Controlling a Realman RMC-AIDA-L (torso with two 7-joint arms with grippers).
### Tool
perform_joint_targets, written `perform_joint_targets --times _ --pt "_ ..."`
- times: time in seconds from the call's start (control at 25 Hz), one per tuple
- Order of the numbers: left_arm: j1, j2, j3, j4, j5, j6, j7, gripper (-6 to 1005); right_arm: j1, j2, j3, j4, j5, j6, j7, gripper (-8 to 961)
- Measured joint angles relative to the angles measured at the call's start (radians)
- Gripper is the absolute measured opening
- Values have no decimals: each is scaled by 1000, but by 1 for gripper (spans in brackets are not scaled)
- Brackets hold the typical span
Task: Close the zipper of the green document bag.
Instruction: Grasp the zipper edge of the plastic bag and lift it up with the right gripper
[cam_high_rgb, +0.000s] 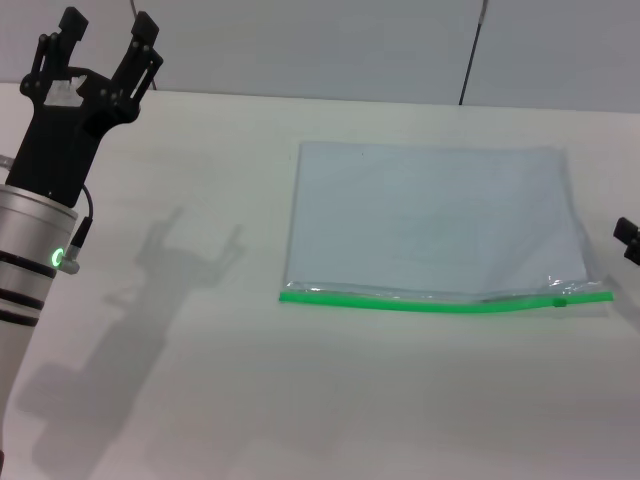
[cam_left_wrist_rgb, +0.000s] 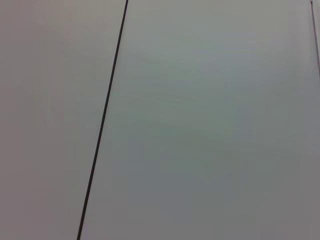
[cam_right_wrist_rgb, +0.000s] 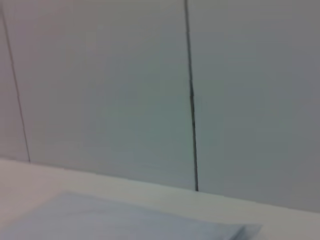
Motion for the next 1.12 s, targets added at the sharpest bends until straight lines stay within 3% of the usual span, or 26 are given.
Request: perform_joint_targets --times 0.32,0.64,1.12 --pt "0 0 -1 0 0 -2 0 844 -54 18 90 -40 19 -6 -445 708" --pt "0 0 -3 0 -2 -3 0 840 -160 27 263 -210 21 7 -1045 708" --pt "2 0 -2 0 -2 -3 0 835 -214 31 302 -358 21 113 -1471 707"
